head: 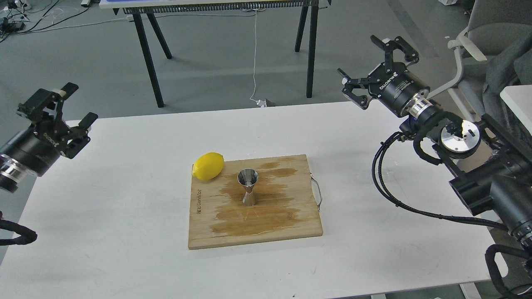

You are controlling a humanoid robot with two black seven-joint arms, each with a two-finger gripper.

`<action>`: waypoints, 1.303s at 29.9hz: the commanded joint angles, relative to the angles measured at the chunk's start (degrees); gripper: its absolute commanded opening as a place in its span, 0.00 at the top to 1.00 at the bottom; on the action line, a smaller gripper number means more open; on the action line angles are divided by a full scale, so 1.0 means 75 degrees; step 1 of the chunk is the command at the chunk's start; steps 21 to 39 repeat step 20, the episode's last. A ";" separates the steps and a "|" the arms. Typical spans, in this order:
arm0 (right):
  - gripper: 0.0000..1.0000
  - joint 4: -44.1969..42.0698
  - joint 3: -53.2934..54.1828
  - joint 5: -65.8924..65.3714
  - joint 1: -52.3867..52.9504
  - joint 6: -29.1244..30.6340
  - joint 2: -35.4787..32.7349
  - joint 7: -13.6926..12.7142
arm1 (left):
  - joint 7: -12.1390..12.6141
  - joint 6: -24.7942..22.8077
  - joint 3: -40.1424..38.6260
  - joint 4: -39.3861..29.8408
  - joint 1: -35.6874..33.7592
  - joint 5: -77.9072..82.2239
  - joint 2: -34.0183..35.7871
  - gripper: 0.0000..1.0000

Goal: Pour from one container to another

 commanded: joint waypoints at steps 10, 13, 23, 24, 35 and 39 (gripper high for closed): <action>0.02 -0.0018 0.0024 -0.0003 0.0023 0.0258 -0.0322 0.0008 | 0.0000 -0.0002 0.0128 -0.0468 -0.0387 -0.0185 0.0256 0.06; 0.02 -0.0111 0.0024 -0.0003 0.0070 0.0258 -0.0322 0.0008 | 0.0000 -0.0002 0.0140 -0.0468 -0.0387 -0.0174 0.0163 0.06; 0.01 -0.0381 0.0059 -0.0003 0.0117 0.0258 -0.0322 0.0020 | 0.0000 -0.0002 0.0140 -0.0457 -0.0398 -0.0174 0.0115 0.06; 0.01 -0.0381 0.0059 -0.0003 0.0117 0.0258 -0.0322 0.0020 | 0.0000 -0.0002 0.0140 -0.0457 -0.0398 -0.0174 0.0115 0.06; 0.01 -0.0381 0.0059 -0.0003 0.0117 0.0258 -0.0322 0.0020 | 0.0000 -0.0002 0.0140 -0.0457 -0.0398 -0.0174 0.0115 0.06; 0.01 -0.0381 0.0059 -0.0003 0.0117 0.0258 -0.0322 0.0020 | 0.0000 -0.0002 0.0140 -0.0457 -0.0398 -0.0174 0.0115 0.06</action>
